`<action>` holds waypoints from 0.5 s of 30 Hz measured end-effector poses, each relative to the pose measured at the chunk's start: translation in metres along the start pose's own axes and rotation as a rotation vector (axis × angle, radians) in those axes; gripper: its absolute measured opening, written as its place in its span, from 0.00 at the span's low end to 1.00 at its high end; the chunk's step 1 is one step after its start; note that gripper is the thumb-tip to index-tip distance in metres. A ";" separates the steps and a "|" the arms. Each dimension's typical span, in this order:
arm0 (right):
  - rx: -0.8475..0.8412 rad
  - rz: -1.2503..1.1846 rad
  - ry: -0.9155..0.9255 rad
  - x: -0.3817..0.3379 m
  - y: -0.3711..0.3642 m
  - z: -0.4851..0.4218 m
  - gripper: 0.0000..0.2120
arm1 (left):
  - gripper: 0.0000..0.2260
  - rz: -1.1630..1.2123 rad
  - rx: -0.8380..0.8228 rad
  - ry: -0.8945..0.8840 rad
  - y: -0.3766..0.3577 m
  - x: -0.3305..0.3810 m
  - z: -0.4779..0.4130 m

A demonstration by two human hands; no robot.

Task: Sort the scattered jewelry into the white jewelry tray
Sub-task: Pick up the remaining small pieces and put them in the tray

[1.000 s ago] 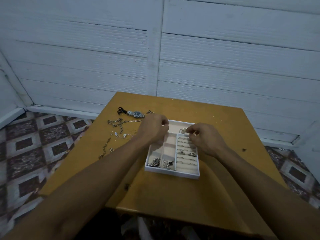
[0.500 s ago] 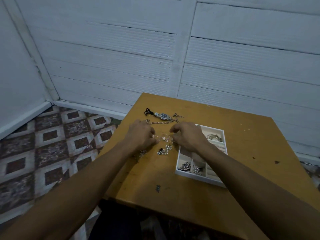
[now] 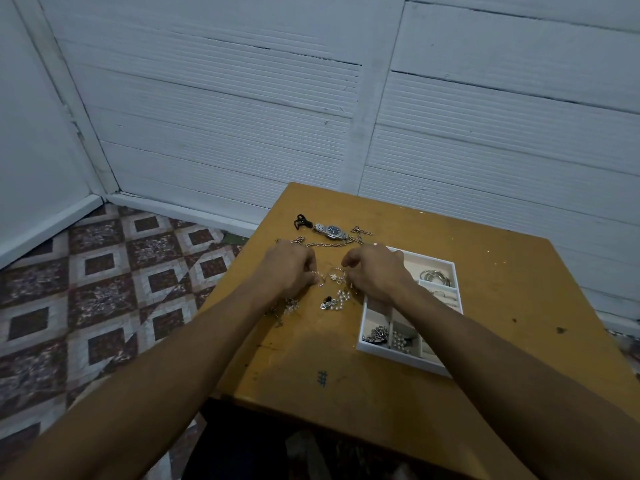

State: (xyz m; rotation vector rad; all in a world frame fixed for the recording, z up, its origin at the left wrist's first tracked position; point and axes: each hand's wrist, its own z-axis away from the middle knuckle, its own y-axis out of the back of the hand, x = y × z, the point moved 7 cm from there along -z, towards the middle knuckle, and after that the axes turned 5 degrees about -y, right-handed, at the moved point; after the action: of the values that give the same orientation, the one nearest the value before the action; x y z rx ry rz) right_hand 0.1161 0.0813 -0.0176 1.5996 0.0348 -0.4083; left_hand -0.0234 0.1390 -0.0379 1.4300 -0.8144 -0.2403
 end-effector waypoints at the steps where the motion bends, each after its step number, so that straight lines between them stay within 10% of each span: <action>1: 0.001 0.003 0.002 -0.001 -0.001 0.000 0.10 | 0.08 0.032 0.009 0.007 0.001 -0.001 0.002; 15: -0.074 0.141 -0.031 -0.008 -0.015 -0.011 0.16 | 0.04 0.214 0.088 0.029 0.024 -0.021 0.025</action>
State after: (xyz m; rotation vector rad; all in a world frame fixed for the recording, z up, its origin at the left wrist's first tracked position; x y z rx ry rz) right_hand 0.1074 0.0950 -0.0293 1.5124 -0.0852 -0.3182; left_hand -0.0621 0.1366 -0.0244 1.4116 -0.9563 -0.0205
